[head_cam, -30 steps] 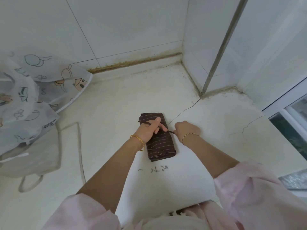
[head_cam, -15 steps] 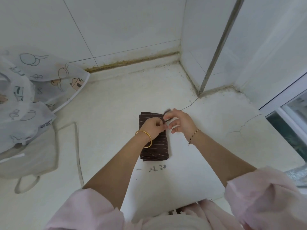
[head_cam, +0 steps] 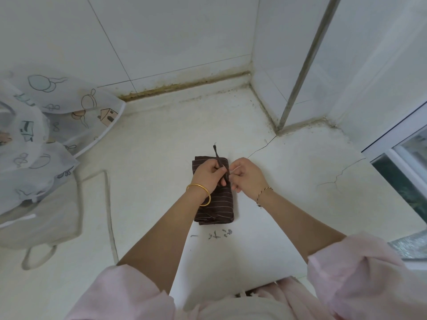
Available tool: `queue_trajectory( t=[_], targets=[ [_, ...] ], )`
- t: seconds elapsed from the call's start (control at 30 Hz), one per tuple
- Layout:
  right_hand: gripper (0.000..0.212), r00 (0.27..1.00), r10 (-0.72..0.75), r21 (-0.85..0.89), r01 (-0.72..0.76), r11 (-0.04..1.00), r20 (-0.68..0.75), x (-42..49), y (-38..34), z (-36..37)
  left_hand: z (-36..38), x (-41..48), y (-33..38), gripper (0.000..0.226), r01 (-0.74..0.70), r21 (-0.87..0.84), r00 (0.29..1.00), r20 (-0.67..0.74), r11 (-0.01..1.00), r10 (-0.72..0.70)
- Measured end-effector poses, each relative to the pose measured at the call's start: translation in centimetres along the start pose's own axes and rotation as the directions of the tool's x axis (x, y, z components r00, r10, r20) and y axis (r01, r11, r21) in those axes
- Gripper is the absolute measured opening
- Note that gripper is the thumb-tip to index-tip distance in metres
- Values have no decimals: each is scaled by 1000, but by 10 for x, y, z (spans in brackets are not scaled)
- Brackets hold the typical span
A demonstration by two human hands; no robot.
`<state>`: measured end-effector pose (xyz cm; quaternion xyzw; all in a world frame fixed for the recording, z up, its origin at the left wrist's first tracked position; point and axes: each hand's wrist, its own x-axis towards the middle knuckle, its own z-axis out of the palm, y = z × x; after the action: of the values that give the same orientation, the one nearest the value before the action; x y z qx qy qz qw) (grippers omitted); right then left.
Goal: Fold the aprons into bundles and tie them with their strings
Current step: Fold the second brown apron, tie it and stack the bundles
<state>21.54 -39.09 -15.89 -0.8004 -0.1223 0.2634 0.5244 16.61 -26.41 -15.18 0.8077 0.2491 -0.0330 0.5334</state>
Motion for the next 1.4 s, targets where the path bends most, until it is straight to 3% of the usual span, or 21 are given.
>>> queue_trajectory(
  t=[0.23, 0.33, 0.43, 0.57, 0.63, 0.73, 0.83, 0.9, 1.03, 1.3, 1.4],
  targets=[
    [12, 990, -137, -14, 136, 991, -41, -7, 0, 9, 1, 0, 0, 17, 25, 48, 995, -95, 999, -20],
    [3, 974, -216, -215, 197, 957, -69, -5, 0, 7, -1, 1, 0, 15, 43, 26, 991, -130, 999, -39],
    [13, 963, -269, -447, 245, 860, 11, -2, 4, 7, -2, -1, 1, 17, 42, -33, 994, -95, 999, -45],
    [24, 972, -234, -536, 202, 819, 9, 0, 4, 7, -3, -10, 1, 26, -77, 88, 997, -9, 993, 78],
    [22, 978, -203, -441, 159, 883, -54, -1, 2, 8, -4, -13, 0, 25, -142, 153, 989, -21, 978, 147],
    [13, 995, 36, -10, -37, 999, -89, -4, -1, 10, -5, -14, -3, 26, -173, 199, 980, -64, 965, 189],
    [12, 956, 271, 386, -293, 875, 111, -6, -5, 8, -6, -14, -5, 24, -228, 253, 966, -63, 940, 251],
    [20, 914, 338, 517, -405, 754, 223, -5, -3, 8, -5, -13, -8, 22, -287, 320, 948, -38, 903, 315],
    [27, 875, 416, 589, -477, 652, 249, -3, -1, 7, -2, -16, -12, 12, -307, 399, 942, -3, 864, 336],
    [22, 877, 429, 539, -473, 697, 215, -3, -3, 4, 2, -14, 1, 10, -299, 666, 936, 65, 684, 345],
    [17, 903, 402, 556, -414, 720, 152, -1, -1, -1, 3, -13, 0, 10, -302, 682, 931, 59, 666, 361]
  ],
)
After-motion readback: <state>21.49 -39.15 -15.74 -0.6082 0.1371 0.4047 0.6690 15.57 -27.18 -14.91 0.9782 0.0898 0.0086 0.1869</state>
